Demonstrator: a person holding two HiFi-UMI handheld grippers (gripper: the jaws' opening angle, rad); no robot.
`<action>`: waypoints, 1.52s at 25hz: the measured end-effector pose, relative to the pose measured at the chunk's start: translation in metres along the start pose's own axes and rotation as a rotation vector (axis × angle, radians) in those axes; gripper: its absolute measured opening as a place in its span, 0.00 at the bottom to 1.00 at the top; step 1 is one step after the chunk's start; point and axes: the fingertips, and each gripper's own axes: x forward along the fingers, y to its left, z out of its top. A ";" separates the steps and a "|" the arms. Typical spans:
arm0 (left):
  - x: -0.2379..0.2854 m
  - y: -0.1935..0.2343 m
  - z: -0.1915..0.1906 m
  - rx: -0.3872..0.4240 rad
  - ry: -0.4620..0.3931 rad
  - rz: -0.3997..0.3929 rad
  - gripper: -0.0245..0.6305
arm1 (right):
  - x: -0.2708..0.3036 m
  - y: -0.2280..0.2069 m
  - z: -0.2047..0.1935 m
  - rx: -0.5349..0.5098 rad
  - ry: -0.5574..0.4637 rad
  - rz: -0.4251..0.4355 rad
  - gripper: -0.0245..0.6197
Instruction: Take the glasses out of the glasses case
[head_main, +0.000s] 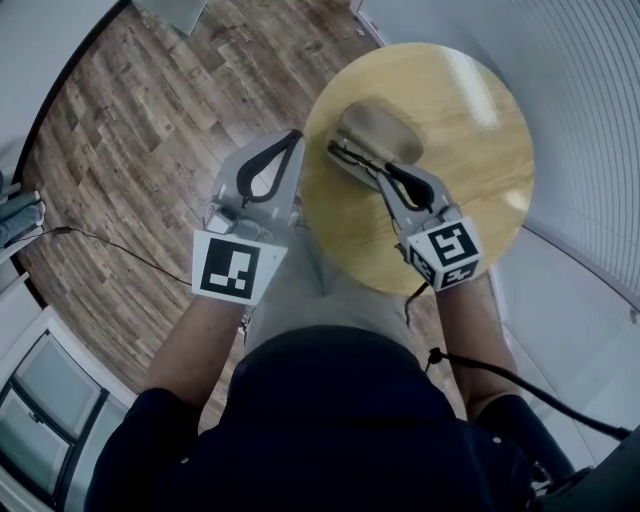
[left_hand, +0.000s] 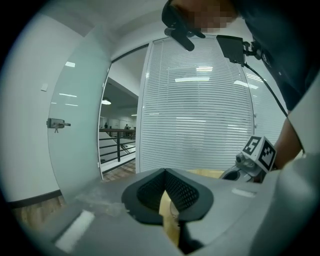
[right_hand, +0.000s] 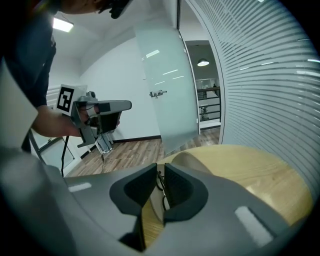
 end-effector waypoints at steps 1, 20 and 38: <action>0.003 0.001 -0.003 -0.003 0.000 0.002 0.05 | 0.002 -0.001 -0.004 -0.003 0.009 0.001 0.12; 0.028 0.010 -0.055 -0.045 0.054 -0.013 0.05 | 0.047 -0.011 -0.055 -0.088 0.187 0.076 0.21; 0.022 0.034 -0.075 -0.073 0.088 0.028 0.05 | 0.071 -0.008 -0.078 -0.196 0.341 0.148 0.13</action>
